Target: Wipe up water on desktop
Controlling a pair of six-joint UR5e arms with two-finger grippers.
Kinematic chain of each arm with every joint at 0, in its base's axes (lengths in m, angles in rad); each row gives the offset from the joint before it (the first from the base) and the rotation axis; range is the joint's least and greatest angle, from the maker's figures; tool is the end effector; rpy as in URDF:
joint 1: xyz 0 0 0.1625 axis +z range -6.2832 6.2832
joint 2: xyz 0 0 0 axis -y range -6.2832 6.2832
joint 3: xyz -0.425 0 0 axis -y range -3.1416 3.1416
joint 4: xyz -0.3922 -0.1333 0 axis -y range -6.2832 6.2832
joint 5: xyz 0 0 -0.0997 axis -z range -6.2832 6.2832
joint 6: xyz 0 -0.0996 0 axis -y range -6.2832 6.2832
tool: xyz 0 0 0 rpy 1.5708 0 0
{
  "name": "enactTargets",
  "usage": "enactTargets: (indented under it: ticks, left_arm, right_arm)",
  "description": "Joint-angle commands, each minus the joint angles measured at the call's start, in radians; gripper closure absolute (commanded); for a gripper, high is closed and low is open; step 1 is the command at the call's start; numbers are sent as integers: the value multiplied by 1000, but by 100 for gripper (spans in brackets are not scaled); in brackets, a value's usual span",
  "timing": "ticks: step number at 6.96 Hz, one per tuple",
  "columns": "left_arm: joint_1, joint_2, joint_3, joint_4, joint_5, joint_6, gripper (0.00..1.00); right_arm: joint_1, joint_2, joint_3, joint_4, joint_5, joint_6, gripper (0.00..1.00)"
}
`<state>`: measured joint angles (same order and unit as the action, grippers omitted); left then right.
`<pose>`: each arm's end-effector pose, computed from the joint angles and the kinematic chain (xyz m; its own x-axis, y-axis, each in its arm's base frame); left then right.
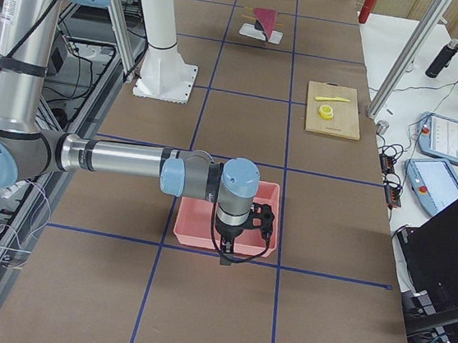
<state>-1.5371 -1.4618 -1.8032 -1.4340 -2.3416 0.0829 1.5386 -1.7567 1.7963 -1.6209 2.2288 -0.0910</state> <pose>-0.0490 -0.4436 0.6095 0.7120 0.0975 -0.6954 -0.0930 0.9947 0.0443 0.0591 -0.4143 0.6445 0.7848 -0.1098 0.6099 0.1039 0.9936 0.0451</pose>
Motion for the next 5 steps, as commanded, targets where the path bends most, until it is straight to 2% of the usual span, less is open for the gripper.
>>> enactTargets:
  ticks: [1,2,3,5]
  left_arm:
    - [-2,-3,-2,-14,-1,0,2]
    - [0,-5,-7,-17,1,0,2]
    - [-2,-3,-31,-26,7,0,2]
    - [-2,-15,-47,-31,7,-6,2]
  right_arm:
    - [0,2,0,-1,-1,0,0]
    - [0,6,2,1,3,-1,0]
    - [0,2,65,1,-4,-3,0]
    - [0,19,107,3,-1,0,0]
